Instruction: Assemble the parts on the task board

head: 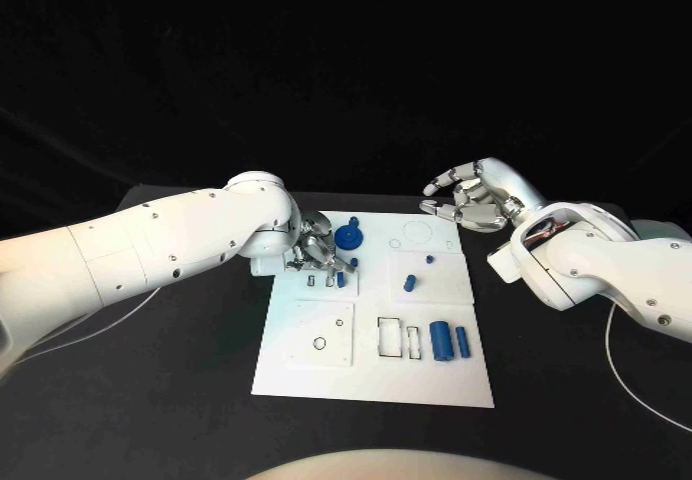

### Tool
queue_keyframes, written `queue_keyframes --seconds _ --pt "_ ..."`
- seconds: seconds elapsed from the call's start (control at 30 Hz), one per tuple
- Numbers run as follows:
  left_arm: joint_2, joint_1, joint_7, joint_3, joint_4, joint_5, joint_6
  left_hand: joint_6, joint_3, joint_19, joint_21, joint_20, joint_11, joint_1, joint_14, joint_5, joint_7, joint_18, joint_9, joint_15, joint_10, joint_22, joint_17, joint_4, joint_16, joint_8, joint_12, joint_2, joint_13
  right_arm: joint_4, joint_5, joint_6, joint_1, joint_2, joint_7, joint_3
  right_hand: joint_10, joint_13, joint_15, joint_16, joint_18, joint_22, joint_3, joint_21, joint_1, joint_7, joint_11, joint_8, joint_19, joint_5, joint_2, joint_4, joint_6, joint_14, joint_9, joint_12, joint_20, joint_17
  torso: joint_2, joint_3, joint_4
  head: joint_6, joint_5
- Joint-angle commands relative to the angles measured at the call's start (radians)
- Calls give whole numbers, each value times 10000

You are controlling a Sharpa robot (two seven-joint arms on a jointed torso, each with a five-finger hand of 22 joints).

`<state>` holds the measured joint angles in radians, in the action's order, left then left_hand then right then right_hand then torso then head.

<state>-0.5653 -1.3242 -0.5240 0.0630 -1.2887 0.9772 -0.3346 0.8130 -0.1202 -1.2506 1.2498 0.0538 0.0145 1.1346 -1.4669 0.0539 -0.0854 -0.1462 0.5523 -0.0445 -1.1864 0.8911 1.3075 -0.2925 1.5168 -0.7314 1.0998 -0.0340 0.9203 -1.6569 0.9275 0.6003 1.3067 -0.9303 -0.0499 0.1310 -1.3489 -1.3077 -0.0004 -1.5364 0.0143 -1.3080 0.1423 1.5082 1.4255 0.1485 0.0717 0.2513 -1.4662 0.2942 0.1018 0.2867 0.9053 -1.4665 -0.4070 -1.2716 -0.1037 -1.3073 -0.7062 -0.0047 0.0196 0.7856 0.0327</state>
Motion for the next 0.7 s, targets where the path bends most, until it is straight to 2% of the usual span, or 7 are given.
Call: queue_keyframes --seconds 0.03,0.7 --pt "34 -2 3 1 3 -107 -300 -48 -54 -47 70 -12 4 141 -714 6 -14 197 25 -20 22 19 1661 4 38 -57 -1 28 15 9 91 -25 -18 16 -70 0 7 -175 -68 66 46 -2175 62 -54 -38 4 -71 53 -640 55 68 16 -48 -839 -9 9 46 -1864 -1 6 10 26 -8" --pt "145 7 -15 36 139 -158 -569 -72 -172 -37 108 -14 -7 329 -733 5 -4 198 98 -27 1 57 1717 25 68 -93 41 41 43 29 87 -73 -55 37 -52 0 7 -175 -68 66 46 -2175 62 -54 -38 4 -71 53 -640 55 68 16 -48 -839 -9 9 46 -1864 1 5 2 56 -48"
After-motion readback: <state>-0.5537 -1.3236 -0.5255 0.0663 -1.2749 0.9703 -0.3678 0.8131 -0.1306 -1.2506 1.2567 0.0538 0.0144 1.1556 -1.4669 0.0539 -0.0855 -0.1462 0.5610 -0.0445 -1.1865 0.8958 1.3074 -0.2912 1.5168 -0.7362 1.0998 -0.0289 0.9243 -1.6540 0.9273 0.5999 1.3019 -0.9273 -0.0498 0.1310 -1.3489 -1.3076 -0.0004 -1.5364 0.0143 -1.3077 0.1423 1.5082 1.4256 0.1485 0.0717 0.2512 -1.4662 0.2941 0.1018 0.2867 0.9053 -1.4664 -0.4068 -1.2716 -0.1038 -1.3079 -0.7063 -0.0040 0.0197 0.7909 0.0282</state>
